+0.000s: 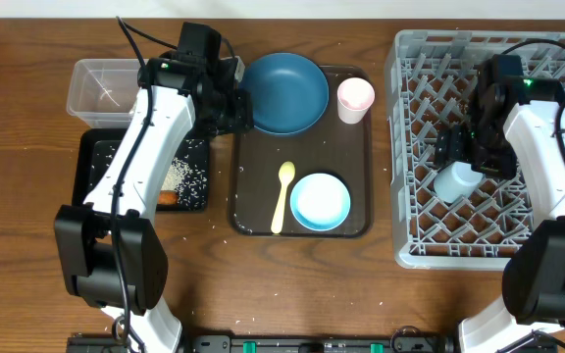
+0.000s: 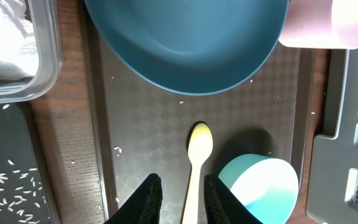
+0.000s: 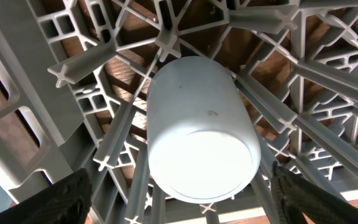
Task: Sort waste into correct bins and load items into the dishwasher rack
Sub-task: 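Reach the left gripper to the pink cup on the brown tray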
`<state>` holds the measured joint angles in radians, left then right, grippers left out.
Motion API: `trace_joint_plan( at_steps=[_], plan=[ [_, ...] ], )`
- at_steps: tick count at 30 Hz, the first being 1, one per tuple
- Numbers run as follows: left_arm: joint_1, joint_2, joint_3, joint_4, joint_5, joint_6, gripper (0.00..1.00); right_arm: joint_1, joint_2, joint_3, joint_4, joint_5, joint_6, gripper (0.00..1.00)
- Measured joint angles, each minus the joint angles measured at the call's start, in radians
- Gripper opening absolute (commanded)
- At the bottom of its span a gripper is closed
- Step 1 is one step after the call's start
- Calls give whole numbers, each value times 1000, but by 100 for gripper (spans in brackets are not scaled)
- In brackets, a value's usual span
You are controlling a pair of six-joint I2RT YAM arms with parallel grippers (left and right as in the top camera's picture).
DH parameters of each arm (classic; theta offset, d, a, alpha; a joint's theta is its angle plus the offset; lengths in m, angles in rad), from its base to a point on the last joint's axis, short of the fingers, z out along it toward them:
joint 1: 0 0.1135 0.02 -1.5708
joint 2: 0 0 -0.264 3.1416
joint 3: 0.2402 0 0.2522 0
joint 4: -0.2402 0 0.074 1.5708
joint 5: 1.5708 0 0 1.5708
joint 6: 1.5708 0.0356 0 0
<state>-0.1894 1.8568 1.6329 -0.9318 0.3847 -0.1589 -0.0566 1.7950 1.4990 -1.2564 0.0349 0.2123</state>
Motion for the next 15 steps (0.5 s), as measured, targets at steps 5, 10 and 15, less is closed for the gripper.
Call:
trace_joint_plan(
  at_steps=[5,10,15],
  plan=[
    [-27,0,1,46,-4,7,26,0,0,48,-26,-7,-2,94],
    [-135,8,72,51,-58,29,43,0,0,148,-75,-27,-13,97],
    [-279,56,222,124,-174,36,57,0,-10,222,-124,-39,-20,99]
  ],
)
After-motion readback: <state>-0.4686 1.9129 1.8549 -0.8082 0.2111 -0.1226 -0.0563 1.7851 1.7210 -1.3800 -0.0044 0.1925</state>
